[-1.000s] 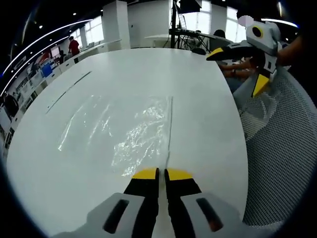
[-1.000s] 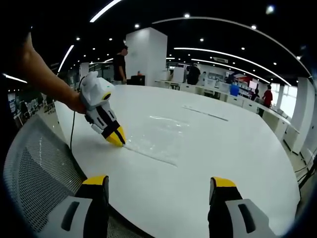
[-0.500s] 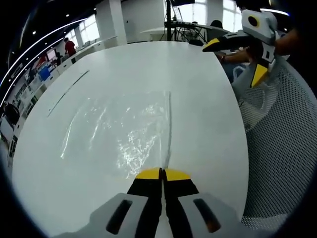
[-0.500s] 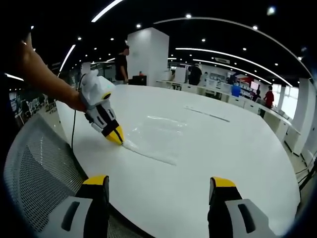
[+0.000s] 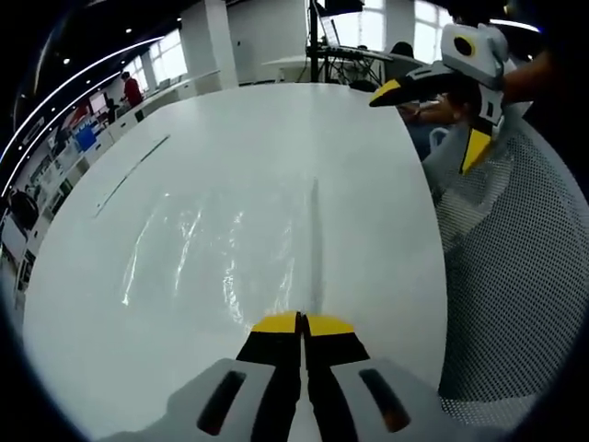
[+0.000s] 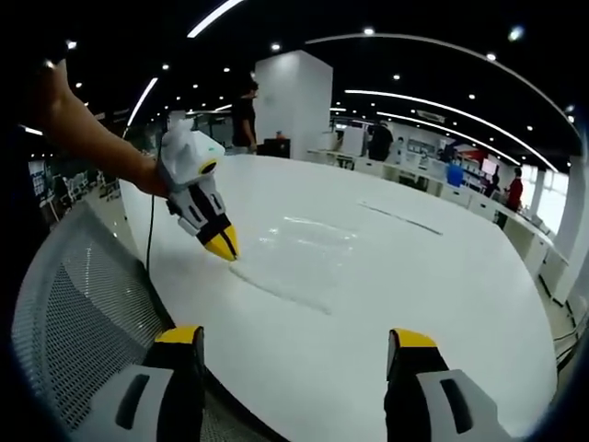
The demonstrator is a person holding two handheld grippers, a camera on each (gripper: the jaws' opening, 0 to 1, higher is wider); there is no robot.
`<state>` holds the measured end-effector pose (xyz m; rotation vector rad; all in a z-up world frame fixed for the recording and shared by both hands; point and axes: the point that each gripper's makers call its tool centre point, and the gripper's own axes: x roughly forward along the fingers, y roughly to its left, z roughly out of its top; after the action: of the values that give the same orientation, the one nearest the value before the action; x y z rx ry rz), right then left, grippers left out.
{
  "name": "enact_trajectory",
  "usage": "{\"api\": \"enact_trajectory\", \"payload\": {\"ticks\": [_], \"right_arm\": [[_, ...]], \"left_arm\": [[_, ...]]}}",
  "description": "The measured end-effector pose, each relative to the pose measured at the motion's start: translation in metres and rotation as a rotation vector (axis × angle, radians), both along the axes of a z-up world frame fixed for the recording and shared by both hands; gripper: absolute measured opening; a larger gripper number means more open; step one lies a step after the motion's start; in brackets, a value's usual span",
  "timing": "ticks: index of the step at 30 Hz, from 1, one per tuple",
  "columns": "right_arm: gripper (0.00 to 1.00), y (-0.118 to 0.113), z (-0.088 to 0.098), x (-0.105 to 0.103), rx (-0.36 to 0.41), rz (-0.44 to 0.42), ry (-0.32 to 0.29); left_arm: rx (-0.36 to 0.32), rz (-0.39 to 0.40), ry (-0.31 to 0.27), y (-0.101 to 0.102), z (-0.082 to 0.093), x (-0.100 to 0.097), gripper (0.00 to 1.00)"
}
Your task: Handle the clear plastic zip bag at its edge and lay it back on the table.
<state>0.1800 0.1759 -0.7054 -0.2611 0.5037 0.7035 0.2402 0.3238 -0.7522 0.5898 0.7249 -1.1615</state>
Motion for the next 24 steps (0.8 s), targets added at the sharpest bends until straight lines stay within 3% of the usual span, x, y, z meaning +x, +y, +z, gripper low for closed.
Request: {"api": "enact_trajectory", "payload": {"ticks": [7, 24], "right_arm": [[0.74, 0.001, 0.011, 0.004, -0.009, 0.024, -0.018], [0.66, 0.032, 0.032, 0.020, -0.018, 0.127, -0.060]], "left_arm": [[-0.016, -0.021, -0.010, -0.003, 0.011, -0.006, 0.00], [-0.001, -0.051, -0.033, 0.007, 0.029, -0.016, 0.00]]}}
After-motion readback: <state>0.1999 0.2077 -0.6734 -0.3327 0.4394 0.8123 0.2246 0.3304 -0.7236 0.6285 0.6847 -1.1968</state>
